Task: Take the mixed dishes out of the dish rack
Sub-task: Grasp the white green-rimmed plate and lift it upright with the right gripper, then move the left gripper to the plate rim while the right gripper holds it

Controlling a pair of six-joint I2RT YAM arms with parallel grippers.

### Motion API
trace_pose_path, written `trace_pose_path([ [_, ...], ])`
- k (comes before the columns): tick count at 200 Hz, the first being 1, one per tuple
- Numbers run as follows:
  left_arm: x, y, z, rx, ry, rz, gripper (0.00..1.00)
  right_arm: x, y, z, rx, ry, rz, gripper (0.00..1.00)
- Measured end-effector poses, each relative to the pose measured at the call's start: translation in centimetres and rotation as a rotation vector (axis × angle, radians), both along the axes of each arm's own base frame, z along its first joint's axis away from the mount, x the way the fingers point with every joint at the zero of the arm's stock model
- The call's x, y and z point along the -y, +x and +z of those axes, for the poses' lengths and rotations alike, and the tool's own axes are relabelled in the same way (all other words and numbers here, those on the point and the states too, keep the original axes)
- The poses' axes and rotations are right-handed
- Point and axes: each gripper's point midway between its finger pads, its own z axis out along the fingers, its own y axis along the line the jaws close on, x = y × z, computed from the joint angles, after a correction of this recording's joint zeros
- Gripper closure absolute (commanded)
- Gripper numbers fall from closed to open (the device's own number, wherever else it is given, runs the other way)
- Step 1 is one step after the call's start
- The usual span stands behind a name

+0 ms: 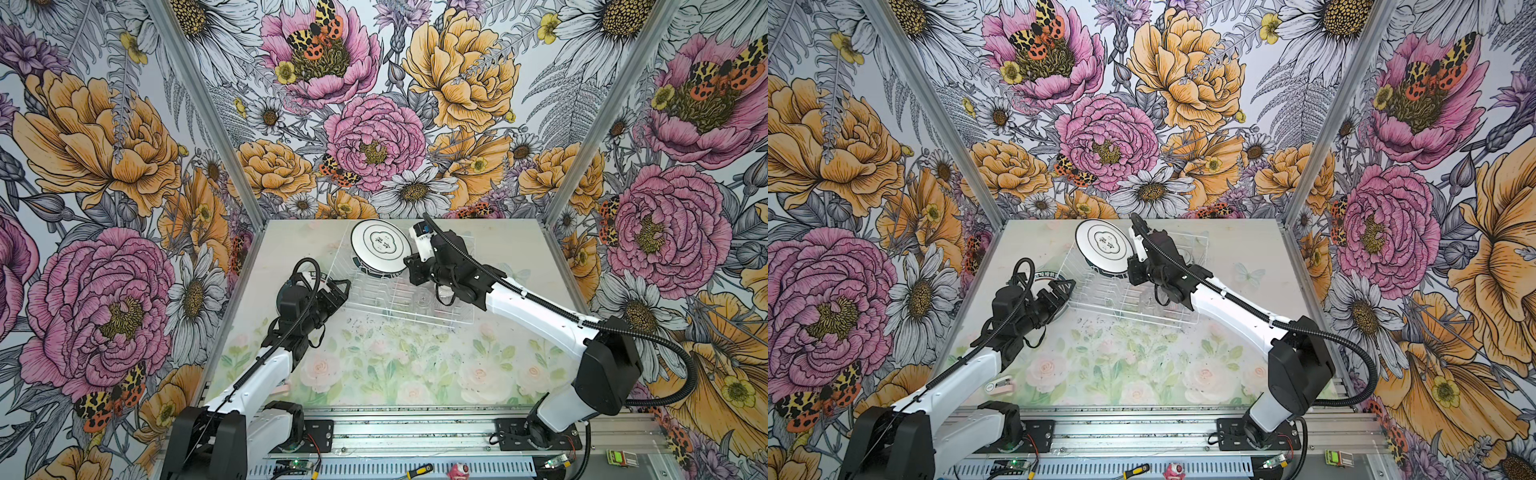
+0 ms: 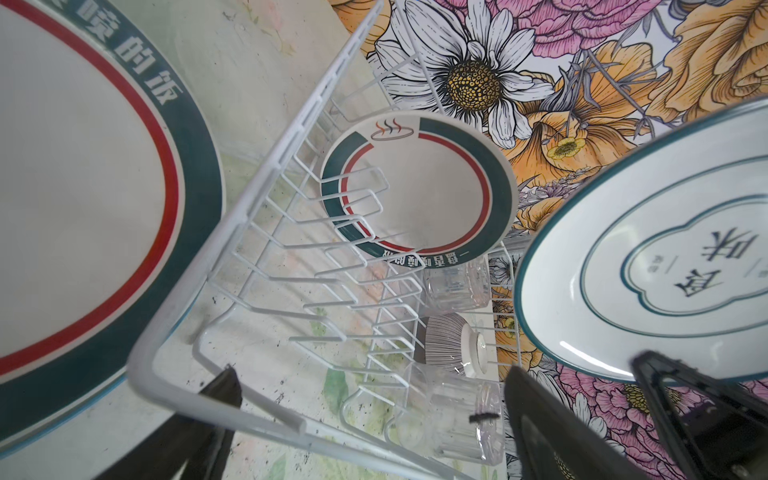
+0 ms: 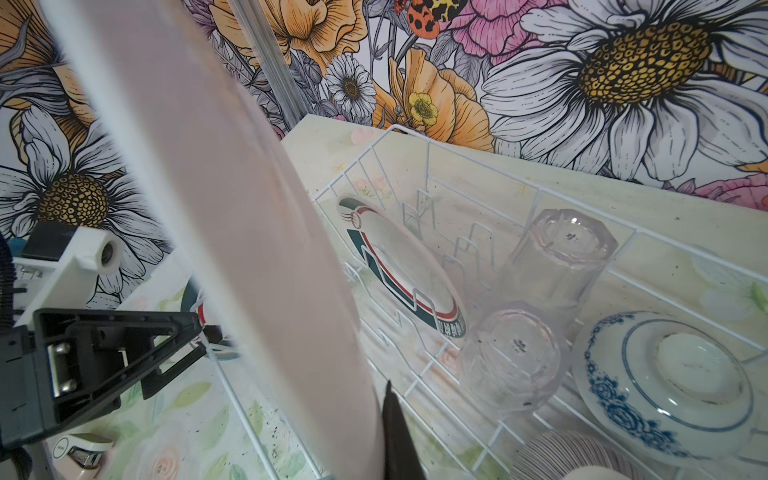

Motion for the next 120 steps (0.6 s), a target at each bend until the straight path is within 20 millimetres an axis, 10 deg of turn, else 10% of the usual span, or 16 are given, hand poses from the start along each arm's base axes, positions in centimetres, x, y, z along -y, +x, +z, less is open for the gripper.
trace_pose_path([
  [41,0.4,1.0,1.9,0.036,-0.023,0.002,0.01,0.0,-0.4,1.0,-0.001,0.067,-0.008,1.00],
  [120,2.0,5.0,15.6,0.429,-0.092,0.005,0.01,0.9,-0.4,3.1,0.028,0.114,-0.047,1.00],
])
